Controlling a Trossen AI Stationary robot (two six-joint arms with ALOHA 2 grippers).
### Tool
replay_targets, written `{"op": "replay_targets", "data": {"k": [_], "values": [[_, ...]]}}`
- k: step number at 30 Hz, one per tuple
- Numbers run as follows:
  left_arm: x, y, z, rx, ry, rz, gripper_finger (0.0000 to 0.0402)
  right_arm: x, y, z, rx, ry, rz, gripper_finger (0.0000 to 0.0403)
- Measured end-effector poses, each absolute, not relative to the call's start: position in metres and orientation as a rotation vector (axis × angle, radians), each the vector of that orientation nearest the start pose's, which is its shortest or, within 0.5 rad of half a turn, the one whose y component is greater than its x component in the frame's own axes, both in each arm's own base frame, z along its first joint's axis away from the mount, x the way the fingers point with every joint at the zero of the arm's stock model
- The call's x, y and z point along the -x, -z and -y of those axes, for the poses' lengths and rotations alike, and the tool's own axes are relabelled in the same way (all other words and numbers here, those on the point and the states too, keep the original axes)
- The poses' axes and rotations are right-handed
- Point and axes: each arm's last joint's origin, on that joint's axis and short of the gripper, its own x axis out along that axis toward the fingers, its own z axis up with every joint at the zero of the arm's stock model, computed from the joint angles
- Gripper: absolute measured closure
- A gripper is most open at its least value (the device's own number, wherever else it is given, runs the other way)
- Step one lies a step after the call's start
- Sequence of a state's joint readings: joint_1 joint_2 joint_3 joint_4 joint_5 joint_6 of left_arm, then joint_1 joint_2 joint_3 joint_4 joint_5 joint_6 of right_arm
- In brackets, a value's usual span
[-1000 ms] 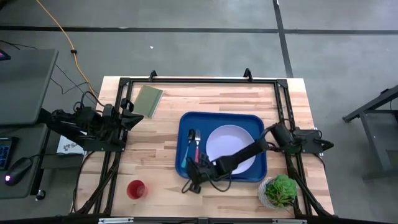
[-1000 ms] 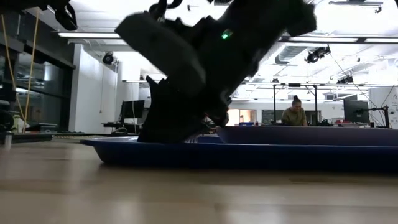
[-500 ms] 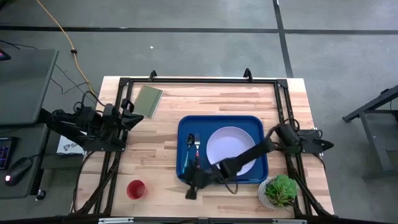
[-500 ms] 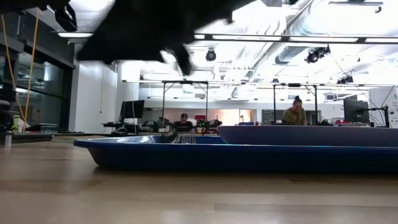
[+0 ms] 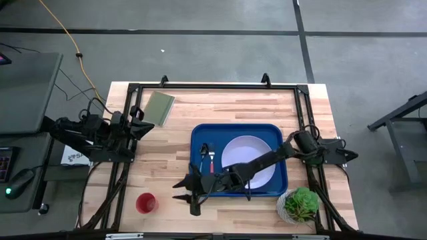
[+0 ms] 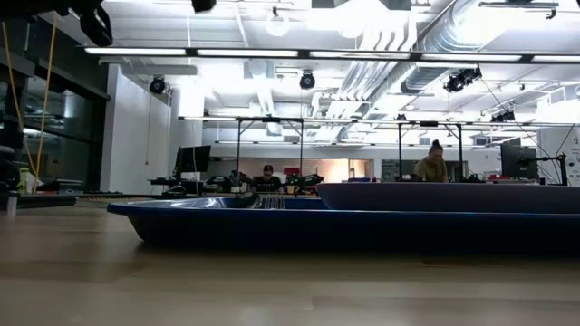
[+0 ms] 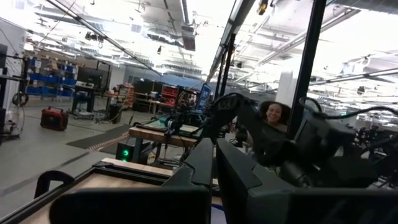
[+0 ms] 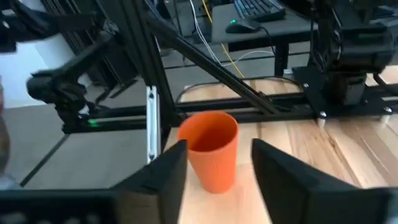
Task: Pick and place plate/cup/fork/spoon on tray
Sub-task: Move the blue tray from the top right to the center of the table
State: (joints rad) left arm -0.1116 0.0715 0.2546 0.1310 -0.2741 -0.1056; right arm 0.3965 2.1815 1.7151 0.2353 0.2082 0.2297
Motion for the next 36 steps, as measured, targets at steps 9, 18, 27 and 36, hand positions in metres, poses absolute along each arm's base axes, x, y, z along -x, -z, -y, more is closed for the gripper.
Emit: {"op": "replay_targets", "data": {"k": [9, 18, 27, 36], "values": [[-0.078, -0.256, 0.001, 0.170, -0.146, 0.320, 0.0399, -0.513, -0.227, -0.213, -0.152, -0.321, -0.270, 0.0156], [-0.078, -0.256, 0.001, 0.169, -0.144, 0.318, 0.0399, -0.543, -0.214, -0.196, -0.196, -0.228, -0.421, 0.0155], [-0.078, -0.255, 0.001, 0.180, -0.142, 0.313, 0.0399, -0.553, -0.201, -0.187, -0.254, -0.195, -0.371, 0.0155], [-0.096, -0.242, 0.002, 0.209, -0.169, 0.150, 0.0399, -0.531, -0.199, -0.173, 0.065, -0.023, -0.660, 0.0183]]}}
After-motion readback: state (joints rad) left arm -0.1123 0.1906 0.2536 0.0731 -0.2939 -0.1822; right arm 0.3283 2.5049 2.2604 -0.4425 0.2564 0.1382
